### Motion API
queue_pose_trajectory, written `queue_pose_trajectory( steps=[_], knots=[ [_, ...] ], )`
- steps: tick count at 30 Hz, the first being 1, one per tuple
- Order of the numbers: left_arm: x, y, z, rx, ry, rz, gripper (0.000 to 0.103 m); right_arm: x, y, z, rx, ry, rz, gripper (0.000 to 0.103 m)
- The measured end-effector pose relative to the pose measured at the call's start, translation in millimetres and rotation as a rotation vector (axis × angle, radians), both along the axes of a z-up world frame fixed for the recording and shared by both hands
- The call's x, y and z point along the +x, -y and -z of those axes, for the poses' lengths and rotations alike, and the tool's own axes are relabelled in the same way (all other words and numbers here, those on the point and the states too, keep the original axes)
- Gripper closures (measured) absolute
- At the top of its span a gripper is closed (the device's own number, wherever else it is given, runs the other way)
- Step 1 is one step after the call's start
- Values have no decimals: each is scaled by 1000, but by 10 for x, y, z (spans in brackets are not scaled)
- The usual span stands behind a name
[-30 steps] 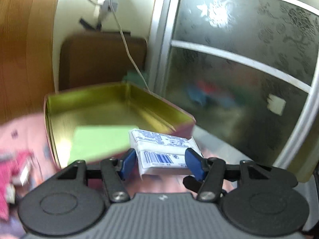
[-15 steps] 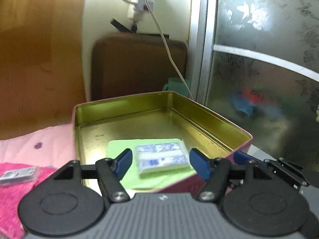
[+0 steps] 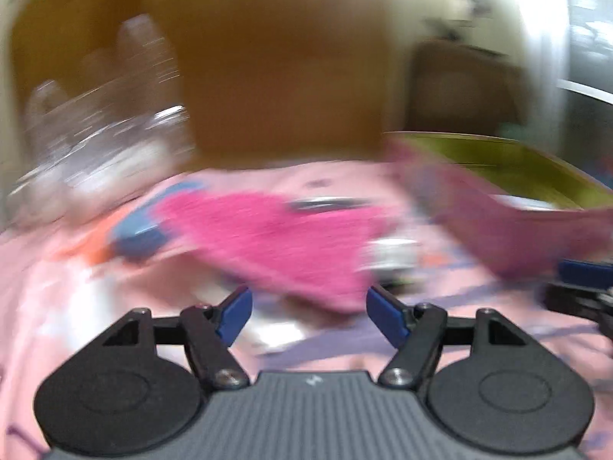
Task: Organize soft objects
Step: 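Grasp the clear card case on the pink towel with the right gripper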
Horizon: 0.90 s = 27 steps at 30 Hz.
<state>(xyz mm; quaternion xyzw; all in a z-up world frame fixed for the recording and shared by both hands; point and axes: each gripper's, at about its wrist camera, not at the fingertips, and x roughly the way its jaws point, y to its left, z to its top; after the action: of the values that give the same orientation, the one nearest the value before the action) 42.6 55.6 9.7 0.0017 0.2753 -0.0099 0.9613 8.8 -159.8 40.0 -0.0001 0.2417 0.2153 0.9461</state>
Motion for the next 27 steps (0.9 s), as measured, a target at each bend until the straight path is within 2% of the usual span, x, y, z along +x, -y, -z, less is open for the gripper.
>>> queue_pose_trajectory(
  steps=[3, 5, 7, 10, 12, 13, 15, 17, 19, 20, 24, 27],
  knots=[
    [42, -363, 69, -40, -4, -122, 36, 130, -341, -30, -20, -13, -84, 63],
    [19, -554, 75, -160, -11, -130, 36, 314, -561, -76, -36, -9, -115, 63],
    [-6, -574, 54, -178, 11, -130, 36, 583, -756, -136, -43, -21, -126, 60],
    [-97, -527, 23, -164, 54, -101, 33, 1057, -936, -173, 7, -94, -71, 35],
    [-92, -491, 10, -152, 80, -91, 31, 1341, -995, -164, 61, -148, -18, 7],
    [-127, -506, 10, -150, 87, -87, 30, 1445, -1039, -148, 79, -168, 4, 5],
    [-126, -514, 7, -166, 91, -82, 30, 1680, -1145, -84, 72, -222, 38, 3],
    [-84, -575, 27, -198, 86, -78, 30, 1854, -1235, 14, 19, -278, 68, 3],
    [-77, -630, 37, -234, 81, -82, 29, 1936, -1270, 125, -1, -317, 93, 4],
    [-74, -655, 43, -249, 79, -84, 29, 1933, -1271, 153, -2, -318, 88, 8],
    [-63, -721, 67, -291, 68, -94, 29, 1773, -1228, 97, -32, -247, 92, 9],
    [-79, -713, 65, -290, 75, -90, 28, 1484, -1159, -27, -45, -164, 52, 8]
  ],
)
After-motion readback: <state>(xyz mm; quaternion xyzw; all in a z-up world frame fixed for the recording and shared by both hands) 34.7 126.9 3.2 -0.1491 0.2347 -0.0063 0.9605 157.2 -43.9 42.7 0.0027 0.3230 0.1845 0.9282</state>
